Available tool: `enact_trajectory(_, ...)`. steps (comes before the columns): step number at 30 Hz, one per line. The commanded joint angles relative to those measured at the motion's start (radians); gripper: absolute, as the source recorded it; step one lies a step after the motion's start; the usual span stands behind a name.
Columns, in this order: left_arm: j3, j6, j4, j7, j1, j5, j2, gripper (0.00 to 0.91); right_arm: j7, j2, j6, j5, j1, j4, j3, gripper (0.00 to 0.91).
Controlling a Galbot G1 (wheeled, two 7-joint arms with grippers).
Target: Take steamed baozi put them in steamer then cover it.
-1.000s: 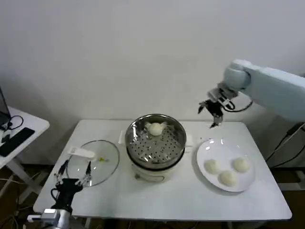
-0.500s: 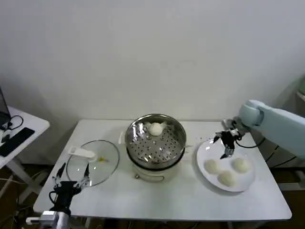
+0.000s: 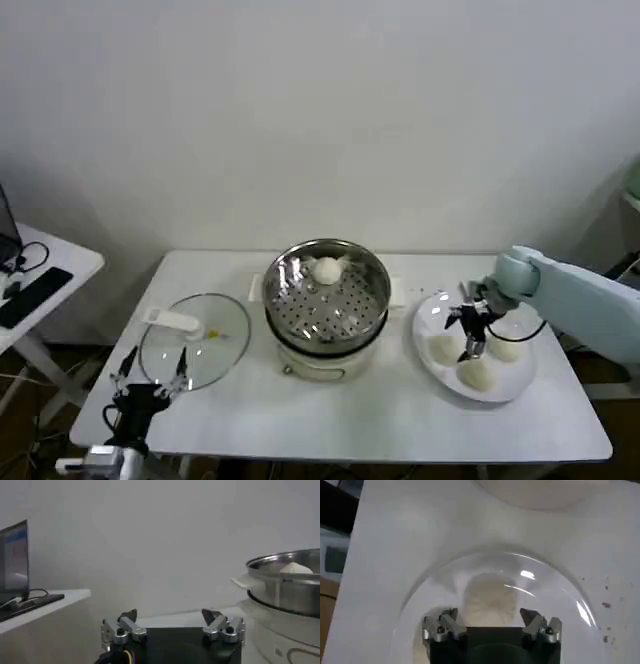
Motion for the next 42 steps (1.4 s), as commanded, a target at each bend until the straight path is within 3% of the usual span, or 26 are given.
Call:
enact_trajectory(1,0.000,-0.001,0.001,-0.002,0.001,-0.002,0.000,0.907,0.006,0.026,-0.008,-0.006,-0.045,-0.038,0.021,0.907)
enact_trajectory(5,-0.001,-0.002,0.001,-0.002,0.000,-0.002,0.001,0.907,0.004,0.027,-0.008,-0.009,-0.044,-0.039,0.021,0.897)
enact_trajectory(7,0.000,-0.002,0.001,-0.002,0.000,-0.002,0.000,0.907,0.005,0.030,-0.009,-0.008,-0.045,-0.043,0.026,0.826)
enact_trajectory(8,0.000,-0.002,0.001,-0.002,0.000,-0.002,0.000,0.907,0.005,0.030,-0.009,-0.008,-0.045,-0.043,0.026,0.746)
enact_trajectory(10,0.000,-0.002,0.000,-0.002,0.001,-0.002,0.001,0.907,0.003,0.031,-0.010,-0.009,-0.040,-0.046,0.026,0.715)
enact_trajectory(23,0.002,0.001,-0.003,-0.004,0.000,0.000,-0.002,0.907,0.003,0.030,-0.016,0.015,-0.018,-0.049,0.031,0.715)
enact_trajectory(28,0.002,0.001,-0.006,-0.004,0.000,0.000,-0.001,0.907,0.005,0.014,-0.053,0.126,0.075,-0.025,-0.021,0.715)
enact_trajectory(34,0.006,0.003,-0.015,-0.004,-0.005,-0.001,-0.001,0.907,-0.006,0.007,-0.090,0.310,0.300,-0.005,-0.186,0.715)
enact_trajectory(35,0.008,0.003,-0.017,-0.003,-0.007,0.000,-0.001,0.907,-0.007,0.012,-0.105,0.377,0.362,-0.004,-0.223,0.715)
enact_trajectory(42,0.015,0.000,-0.018,-0.001,-0.012,0.001,0.002,0.907,-0.042,0.110,-0.109,0.618,0.688,-0.034,-0.431,0.715)
